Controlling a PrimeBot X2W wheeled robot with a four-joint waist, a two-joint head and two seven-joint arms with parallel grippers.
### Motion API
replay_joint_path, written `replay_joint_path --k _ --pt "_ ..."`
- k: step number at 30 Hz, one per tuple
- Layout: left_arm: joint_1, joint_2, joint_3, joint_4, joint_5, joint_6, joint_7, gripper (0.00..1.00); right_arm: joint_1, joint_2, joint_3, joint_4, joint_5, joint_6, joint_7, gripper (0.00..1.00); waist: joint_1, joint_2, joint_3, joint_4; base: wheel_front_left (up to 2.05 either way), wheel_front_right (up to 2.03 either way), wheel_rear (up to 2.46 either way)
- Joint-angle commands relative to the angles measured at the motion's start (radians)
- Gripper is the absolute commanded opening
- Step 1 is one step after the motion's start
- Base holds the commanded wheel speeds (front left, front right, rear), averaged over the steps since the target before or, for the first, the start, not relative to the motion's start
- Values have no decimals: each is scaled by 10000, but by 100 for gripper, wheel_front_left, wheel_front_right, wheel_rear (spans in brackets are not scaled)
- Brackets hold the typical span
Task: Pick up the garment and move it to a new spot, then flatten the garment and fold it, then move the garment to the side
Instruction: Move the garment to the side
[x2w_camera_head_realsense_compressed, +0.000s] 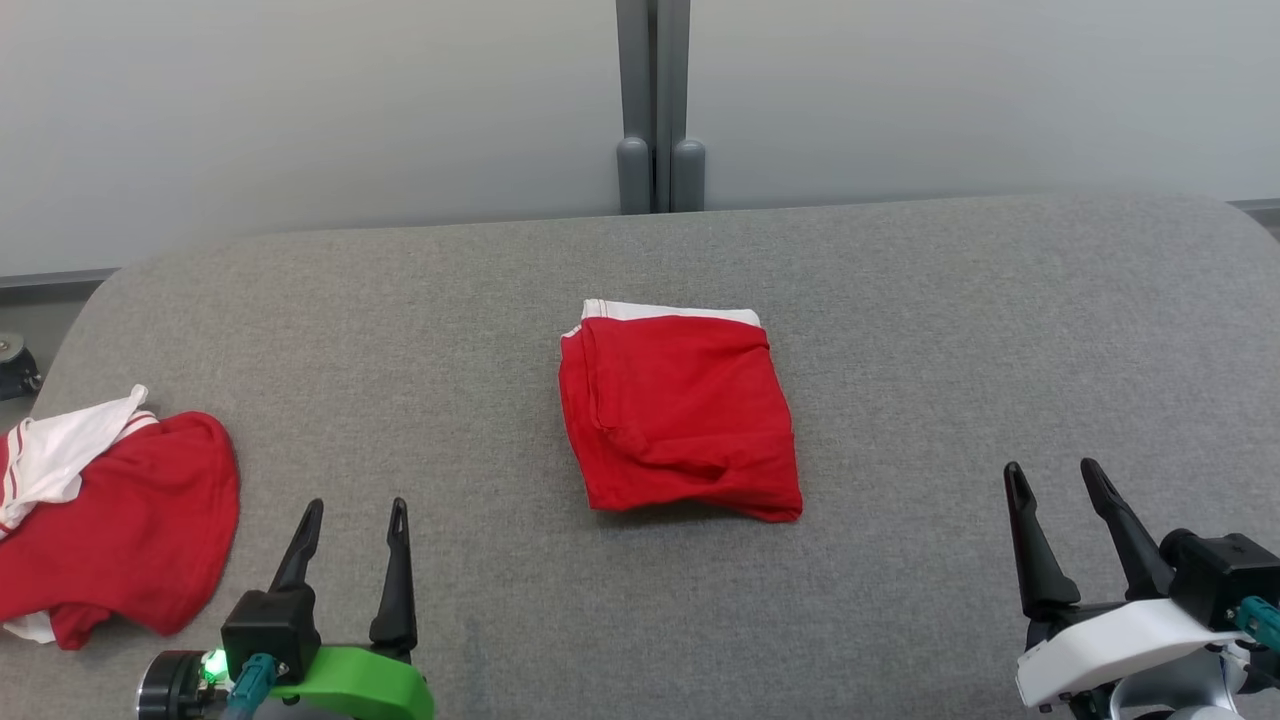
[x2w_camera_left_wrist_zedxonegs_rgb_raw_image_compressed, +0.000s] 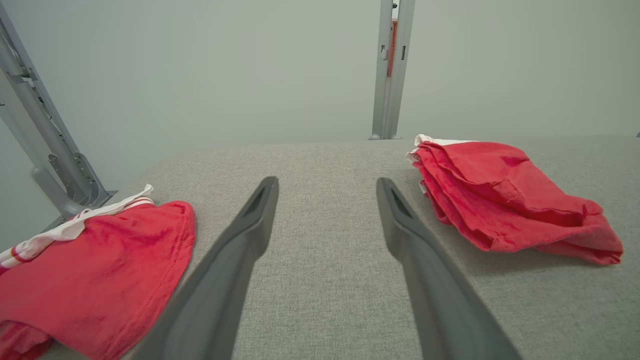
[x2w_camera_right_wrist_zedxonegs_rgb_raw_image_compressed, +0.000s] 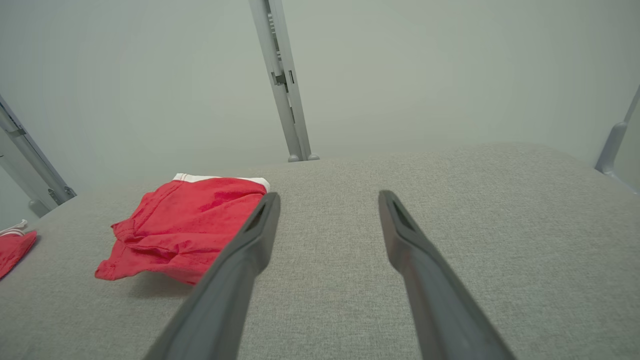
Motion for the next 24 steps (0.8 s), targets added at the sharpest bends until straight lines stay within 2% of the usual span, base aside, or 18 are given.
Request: replay_joint_path --k 1,9,14,19,24 --pt "4 79 -14 18 -89 56 -4 100 109 22 -35 -57 -56 -14 18 100 0 -1 -4 3 0 0 0" --pt "-320 47 -106 58 -65 34 -68 100 -2 -38 -125 -101 -101 -14 54 100 0 -1 71 175 0 0 0" --pt "-810 -74 -203 -119 -35 5 -141 100 -400 -319 -238 142 -45 -14 118 100 0 -1 646 657 0 0 0" --pt "-1640 -348 -385 -232 101 -69 -329 100 -1464 -811 -120 975 208 -14 154 100 0 -1 1756 1391 0 0 0" --pt "-2466 -689 -448 -34 191 -102 -551 100 -2936 -1175 429 2359 504 -14 111 100 0 -1 2730 2069 0 0 0"
